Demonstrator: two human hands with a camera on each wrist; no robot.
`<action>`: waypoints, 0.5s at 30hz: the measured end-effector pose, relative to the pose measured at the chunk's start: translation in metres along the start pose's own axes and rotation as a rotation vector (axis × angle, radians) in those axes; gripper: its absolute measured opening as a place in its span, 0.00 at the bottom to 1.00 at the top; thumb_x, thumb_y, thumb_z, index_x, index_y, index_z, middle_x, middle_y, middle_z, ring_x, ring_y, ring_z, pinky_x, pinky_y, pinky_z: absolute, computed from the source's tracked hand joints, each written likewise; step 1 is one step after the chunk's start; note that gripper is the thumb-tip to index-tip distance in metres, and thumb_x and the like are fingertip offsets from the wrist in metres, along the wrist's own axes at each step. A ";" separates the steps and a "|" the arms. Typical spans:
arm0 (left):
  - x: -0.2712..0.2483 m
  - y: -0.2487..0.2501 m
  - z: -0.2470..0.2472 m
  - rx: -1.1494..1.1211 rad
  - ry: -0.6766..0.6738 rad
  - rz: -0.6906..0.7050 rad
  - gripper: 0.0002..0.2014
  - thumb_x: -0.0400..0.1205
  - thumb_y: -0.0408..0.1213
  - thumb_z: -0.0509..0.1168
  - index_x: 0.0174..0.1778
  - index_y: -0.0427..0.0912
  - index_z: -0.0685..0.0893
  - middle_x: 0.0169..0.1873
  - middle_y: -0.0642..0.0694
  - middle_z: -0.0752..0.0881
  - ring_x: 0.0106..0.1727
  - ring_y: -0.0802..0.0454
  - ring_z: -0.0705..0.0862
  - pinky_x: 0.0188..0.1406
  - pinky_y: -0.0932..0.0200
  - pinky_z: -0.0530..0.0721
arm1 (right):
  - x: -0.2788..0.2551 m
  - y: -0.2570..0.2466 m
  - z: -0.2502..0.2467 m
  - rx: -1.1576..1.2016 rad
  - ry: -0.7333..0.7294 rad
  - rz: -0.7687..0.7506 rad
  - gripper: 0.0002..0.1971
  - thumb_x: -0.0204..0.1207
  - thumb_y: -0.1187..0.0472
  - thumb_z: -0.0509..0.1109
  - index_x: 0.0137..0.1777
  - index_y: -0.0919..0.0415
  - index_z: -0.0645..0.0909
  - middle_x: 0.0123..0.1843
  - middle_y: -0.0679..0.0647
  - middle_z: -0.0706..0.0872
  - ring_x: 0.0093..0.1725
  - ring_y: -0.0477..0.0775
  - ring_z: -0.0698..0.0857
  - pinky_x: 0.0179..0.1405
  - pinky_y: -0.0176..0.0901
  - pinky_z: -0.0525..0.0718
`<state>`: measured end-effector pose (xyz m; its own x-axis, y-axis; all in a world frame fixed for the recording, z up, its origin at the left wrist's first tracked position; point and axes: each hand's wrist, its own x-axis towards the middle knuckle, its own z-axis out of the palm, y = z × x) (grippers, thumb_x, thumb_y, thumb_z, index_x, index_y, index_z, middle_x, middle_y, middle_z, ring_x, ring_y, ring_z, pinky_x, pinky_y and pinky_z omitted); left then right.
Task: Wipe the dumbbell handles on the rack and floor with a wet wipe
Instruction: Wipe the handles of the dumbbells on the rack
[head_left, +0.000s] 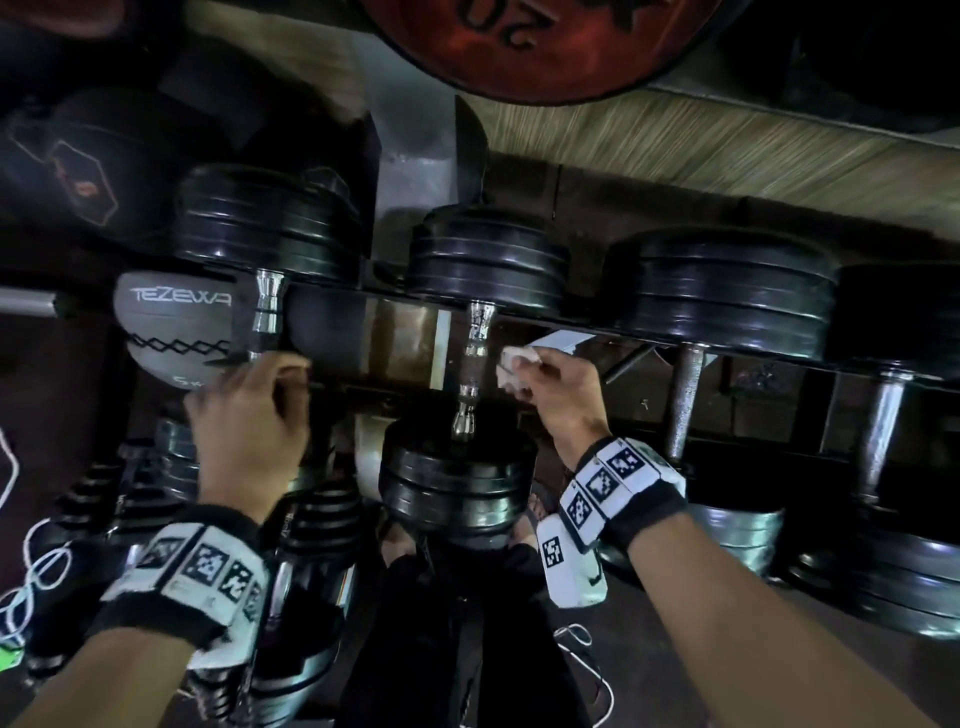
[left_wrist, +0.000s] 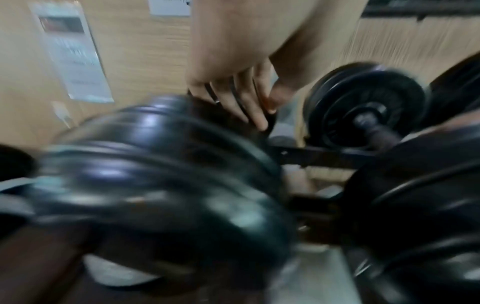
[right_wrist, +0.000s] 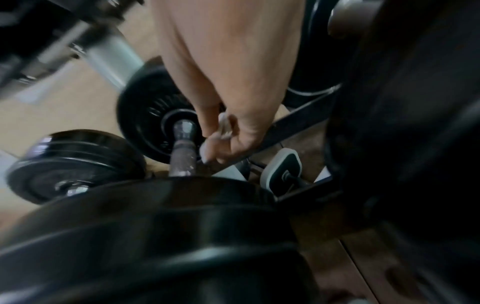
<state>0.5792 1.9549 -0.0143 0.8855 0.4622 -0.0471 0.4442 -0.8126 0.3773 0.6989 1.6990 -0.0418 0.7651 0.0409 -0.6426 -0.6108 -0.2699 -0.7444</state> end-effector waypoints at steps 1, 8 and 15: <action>0.000 -0.011 -0.001 0.112 0.010 -0.030 0.08 0.84 0.39 0.63 0.53 0.43 0.86 0.46 0.40 0.90 0.51 0.34 0.85 0.59 0.37 0.76 | 0.008 0.000 0.005 -0.014 -0.016 -0.006 0.05 0.83 0.69 0.70 0.51 0.70 0.88 0.41 0.57 0.89 0.38 0.48 0.86 0.44 0.43 0.87; -0.004 -0.021 0.005 0.258 0.075 -0.031 0.16 0.85 0.46 0.57 0.49 0.38 0.85 0.39 0.38 0.89 0.47 0.35 0.84 0.57 0.40 0.71 | 0.047 -0.009 0.031 -0.347 -0.034 -0.150 0.12 0.83 0.63 0.67 0.37 0.58 0.84 0.34 0.58 0.86 0.33 0.53 0.80 0.39 0.57 0.81; -0.005 -0.020 0.006 0.243 0.080 -0.038 0.16 0.84 0.45 0.57 0.48 0.38 0.85 0.38 0.39 0.89 0.46 0.36 0.84 0.56 0.41 0.71 | 0.022 -0.003 0.021 -0.225 -0.032 -0.121 0.09 0.86 0.65 0.68 0.58 0.64 0.89 0.44 0.51 0.90 0.41 0.43 0.85 0.50 0.34 0.86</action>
<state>0.5673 1.9666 -0.0270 0.8581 0.5130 0.0200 0.5054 -0.8510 0.1426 0.7131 1.7213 -0.0574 0.8207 0.1158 -0.5595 -0.4516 -0.4682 -0.7595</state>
